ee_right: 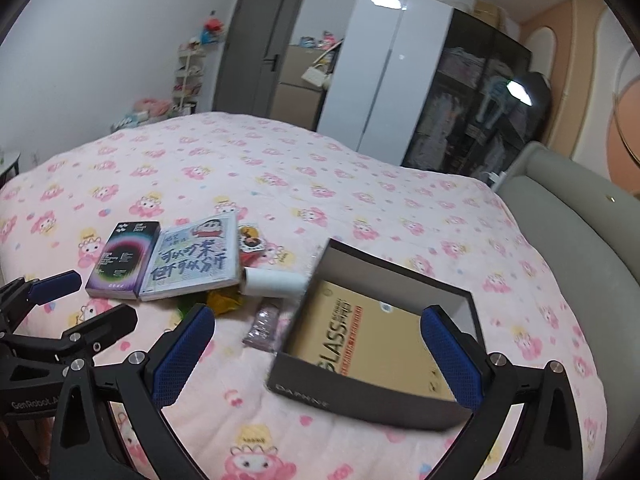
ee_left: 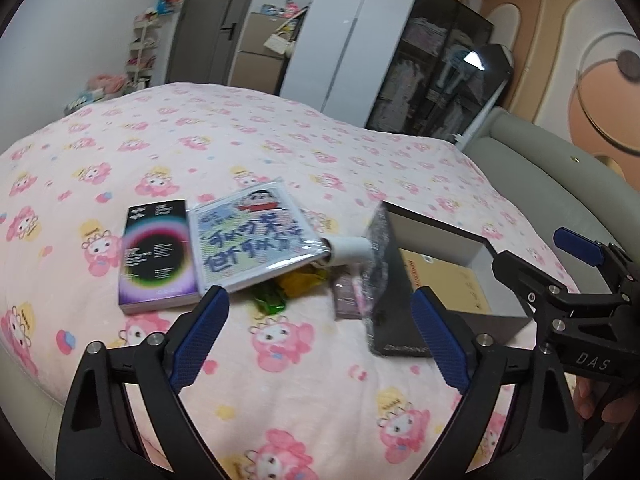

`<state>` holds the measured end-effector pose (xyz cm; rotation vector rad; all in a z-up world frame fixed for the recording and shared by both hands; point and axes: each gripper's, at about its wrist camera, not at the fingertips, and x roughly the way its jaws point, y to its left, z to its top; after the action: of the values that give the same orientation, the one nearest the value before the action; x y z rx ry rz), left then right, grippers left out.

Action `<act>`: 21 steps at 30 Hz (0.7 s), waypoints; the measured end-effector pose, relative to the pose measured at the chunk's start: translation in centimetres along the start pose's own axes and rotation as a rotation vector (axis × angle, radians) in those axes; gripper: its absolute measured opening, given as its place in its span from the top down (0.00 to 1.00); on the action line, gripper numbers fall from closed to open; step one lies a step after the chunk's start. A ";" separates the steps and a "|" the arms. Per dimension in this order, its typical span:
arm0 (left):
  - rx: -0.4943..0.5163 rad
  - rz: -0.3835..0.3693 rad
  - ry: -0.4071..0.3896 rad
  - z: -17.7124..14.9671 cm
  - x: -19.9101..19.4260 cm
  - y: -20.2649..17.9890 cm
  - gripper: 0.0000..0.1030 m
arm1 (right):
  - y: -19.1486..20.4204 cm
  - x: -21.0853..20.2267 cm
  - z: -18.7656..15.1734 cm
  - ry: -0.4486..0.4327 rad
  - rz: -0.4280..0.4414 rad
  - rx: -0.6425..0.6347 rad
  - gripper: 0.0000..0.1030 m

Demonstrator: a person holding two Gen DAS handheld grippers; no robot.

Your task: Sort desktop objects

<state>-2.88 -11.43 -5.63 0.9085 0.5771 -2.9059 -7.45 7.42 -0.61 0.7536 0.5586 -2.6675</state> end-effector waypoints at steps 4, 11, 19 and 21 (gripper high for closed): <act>-0.042 0.022 0.003 0.6 1.4 2.5 0.16 | 2.3 2.2 1.2 0.020 0.010 -0.056 0.00; -0.091 0.060 0.012 1.3 3.3 5.7 0.16 | 5.0 5.7 2.6 0.055 0.031 -0.096 0.00; -0.162 0.167 0.065 1.5 8.0 9.5 0.36 | 5.8 11.1 3.3 0.129 0.129 -0.079 0.16; -0.194 0.155 0.097 1.2 9.7 10.5 0.41 | 5.7 12.9 3.5 0.159 0.163 -0.047 0.37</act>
<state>-9.97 -20.97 -13.67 1.0218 0.7436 -2.6270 -17.19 -1.57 -6.53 0.9605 0.5714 -2.4513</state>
